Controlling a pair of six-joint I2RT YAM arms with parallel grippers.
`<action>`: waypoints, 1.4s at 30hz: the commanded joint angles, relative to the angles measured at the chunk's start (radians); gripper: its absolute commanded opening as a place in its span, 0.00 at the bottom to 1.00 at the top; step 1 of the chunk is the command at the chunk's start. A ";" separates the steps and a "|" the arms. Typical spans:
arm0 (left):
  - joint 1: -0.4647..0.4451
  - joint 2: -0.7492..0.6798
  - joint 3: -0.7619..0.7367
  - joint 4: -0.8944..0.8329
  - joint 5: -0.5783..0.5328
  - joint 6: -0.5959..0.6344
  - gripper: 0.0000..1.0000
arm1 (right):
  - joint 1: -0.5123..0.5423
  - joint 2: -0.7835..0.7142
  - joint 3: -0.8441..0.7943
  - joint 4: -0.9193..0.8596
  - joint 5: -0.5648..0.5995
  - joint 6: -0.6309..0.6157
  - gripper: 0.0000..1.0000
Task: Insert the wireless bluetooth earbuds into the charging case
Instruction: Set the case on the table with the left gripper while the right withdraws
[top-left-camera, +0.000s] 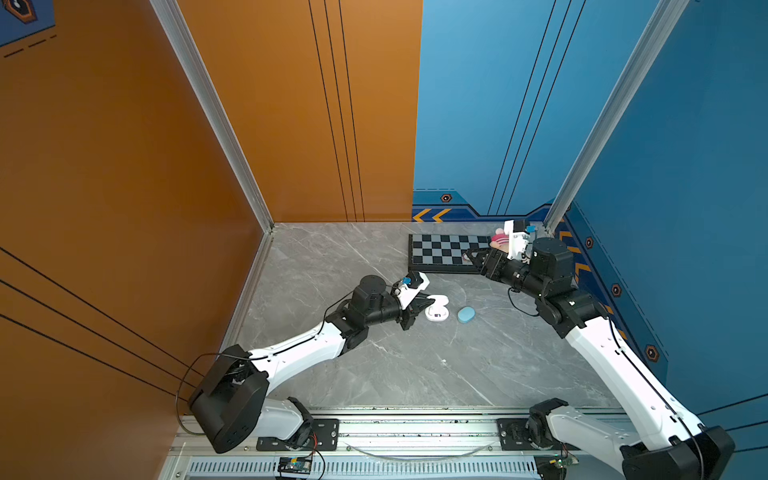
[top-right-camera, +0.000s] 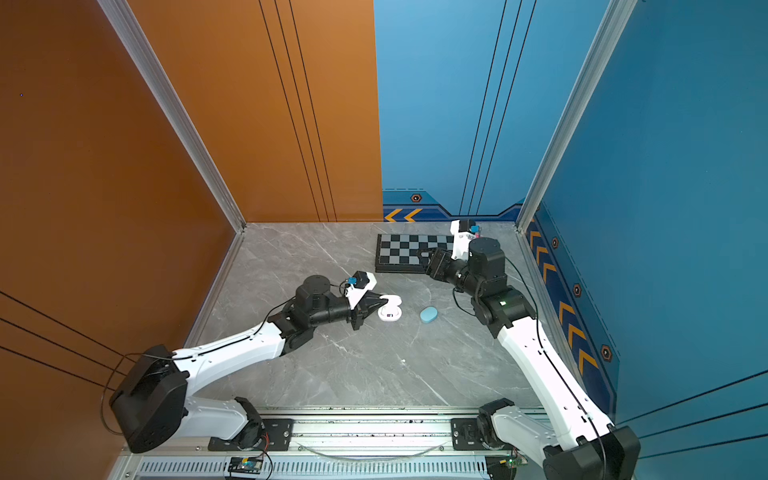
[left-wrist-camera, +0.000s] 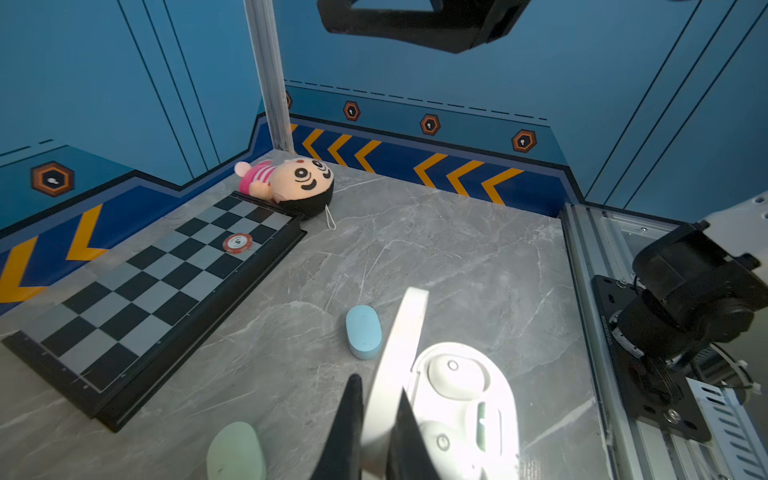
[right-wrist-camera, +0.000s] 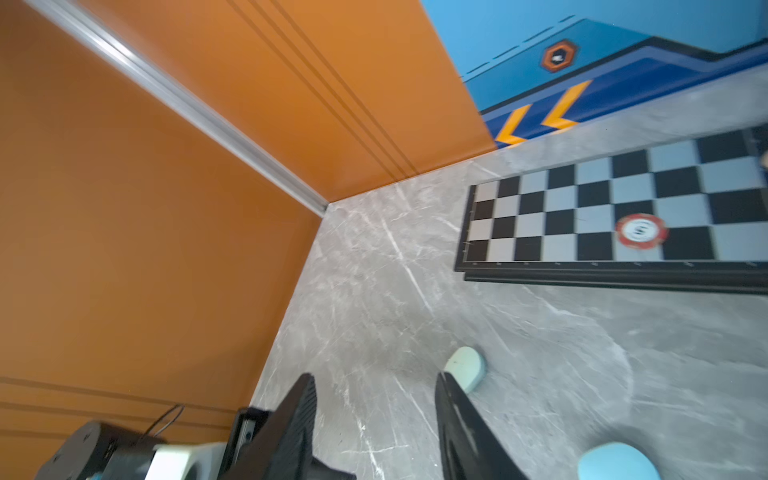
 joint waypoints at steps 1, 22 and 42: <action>-0.062 0.088 0.056 0.012 -0.016 0.083 0.00 | -0.043 0.010 -0.063 -0.188 0.196 0.136 0.48; -0.213 0.513 0.146 0.235 -0.163 0.035 0.00 | -0.153 -0.056 -0.286 -0.241 0.294 0.236 0.47; -0.188 0.585 0.154 0.235 -0.191 0.018 0.12 | -0.158 -0.041 -0.282 -0.250 0.256 0.231 0.47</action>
